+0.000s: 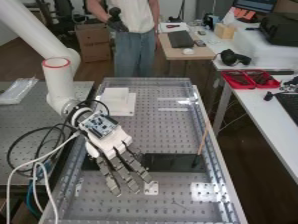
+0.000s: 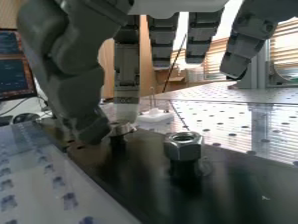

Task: Grab the bearing and place it in the white container

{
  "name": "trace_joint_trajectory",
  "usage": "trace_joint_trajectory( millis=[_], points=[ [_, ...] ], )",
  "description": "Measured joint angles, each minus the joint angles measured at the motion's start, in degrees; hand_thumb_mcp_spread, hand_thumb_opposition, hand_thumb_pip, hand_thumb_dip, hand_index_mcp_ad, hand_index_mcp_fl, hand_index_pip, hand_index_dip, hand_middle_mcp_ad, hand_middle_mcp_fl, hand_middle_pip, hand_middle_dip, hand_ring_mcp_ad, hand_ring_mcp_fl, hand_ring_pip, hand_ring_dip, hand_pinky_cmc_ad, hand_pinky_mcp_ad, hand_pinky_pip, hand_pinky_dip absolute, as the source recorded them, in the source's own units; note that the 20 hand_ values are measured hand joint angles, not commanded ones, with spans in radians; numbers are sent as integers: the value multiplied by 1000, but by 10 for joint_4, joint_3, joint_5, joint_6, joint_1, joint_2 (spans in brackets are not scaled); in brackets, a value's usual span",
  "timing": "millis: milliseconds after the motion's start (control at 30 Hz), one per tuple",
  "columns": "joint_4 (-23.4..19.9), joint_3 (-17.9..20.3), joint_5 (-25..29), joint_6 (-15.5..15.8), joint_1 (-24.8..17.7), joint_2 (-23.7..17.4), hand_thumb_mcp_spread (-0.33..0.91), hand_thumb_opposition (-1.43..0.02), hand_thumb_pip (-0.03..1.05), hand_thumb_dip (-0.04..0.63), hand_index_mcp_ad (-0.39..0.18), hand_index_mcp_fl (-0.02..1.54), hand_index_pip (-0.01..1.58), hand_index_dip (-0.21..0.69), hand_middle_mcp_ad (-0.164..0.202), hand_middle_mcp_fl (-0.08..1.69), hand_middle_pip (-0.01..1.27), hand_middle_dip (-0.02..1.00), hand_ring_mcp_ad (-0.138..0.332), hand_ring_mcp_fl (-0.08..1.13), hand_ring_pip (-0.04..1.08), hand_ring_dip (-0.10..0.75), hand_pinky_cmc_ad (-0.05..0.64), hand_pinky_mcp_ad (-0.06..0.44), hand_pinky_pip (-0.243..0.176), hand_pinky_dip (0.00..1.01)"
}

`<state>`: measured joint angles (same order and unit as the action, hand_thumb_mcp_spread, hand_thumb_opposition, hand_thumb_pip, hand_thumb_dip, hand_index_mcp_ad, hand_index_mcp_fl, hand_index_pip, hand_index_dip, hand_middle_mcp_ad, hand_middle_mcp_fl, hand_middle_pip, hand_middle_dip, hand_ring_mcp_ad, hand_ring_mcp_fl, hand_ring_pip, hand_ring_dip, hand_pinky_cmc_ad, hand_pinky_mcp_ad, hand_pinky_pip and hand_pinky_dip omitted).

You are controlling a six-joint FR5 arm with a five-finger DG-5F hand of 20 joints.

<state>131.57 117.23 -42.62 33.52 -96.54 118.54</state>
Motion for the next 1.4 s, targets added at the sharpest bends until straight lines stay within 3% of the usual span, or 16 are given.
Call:
trace_joint_trajectory(
  millis=[1333, 1400],
  points=[
    [0, 0, 1, 5, -7, -3, 400, -831, 646, 298, -63, 124, 1400, 269, 68, 19, 136, 199, 147, 2, 93, 87, 391, 293, -47, 211],
    [3, -1, 3, 4, -7, -3, 400, -831, 705, 298, -63, 101, 1396, 265, 68, 19, 136, 199, 147, 2, 93, 87, 391, 293, -49, 215]
  ],
)
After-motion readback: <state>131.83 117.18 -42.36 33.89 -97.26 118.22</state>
